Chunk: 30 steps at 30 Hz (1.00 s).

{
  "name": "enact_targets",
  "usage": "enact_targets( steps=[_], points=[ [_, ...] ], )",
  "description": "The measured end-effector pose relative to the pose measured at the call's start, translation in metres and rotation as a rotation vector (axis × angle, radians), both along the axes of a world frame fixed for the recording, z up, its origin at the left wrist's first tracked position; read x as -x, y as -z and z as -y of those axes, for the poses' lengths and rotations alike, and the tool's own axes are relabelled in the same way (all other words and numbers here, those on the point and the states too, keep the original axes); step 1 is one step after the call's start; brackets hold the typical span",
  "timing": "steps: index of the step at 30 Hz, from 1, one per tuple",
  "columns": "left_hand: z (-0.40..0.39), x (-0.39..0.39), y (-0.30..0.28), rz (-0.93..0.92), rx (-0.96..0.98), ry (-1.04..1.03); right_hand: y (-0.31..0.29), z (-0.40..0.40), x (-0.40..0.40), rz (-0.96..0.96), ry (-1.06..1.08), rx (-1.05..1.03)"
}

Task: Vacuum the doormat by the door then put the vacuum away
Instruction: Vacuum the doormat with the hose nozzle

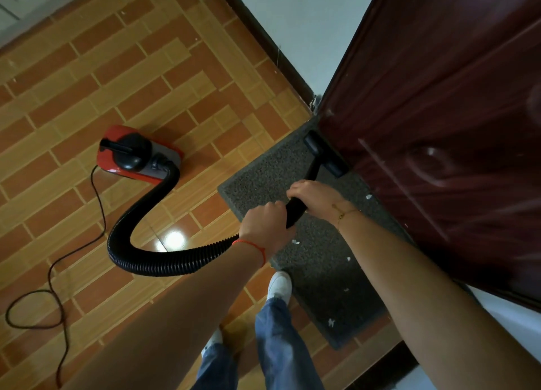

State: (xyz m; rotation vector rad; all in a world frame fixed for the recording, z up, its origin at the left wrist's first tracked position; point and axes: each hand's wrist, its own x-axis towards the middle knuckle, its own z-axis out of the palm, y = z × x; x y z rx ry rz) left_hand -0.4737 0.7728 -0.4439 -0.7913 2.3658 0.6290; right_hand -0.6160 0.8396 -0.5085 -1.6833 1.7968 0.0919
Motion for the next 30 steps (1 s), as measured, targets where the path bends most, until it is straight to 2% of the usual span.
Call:
enact_targets(
  steps=[6,15,21,30],
  points=[
    [0.004,0.021,0.004,-0.019,-0.004,-0.003,-0.003,0.007,0.024,0.001,-0.014,0.007],
    [0.015,-0.004,0.003,-0.008,0.037,0.027,-0.002,0.012,-0.005,-0.003,0.055,0.048],
    [0.029,-0.058,-0.002,0.023,0.039,0.020,-0.001,0.027,-0.059,0.021,0.031,0.067],
    [0.047,-0.184,-0.014,0.055,0.054,0.078,-0.007,0.041,-0.186,0.069,0.040,0.094]
  ],
)
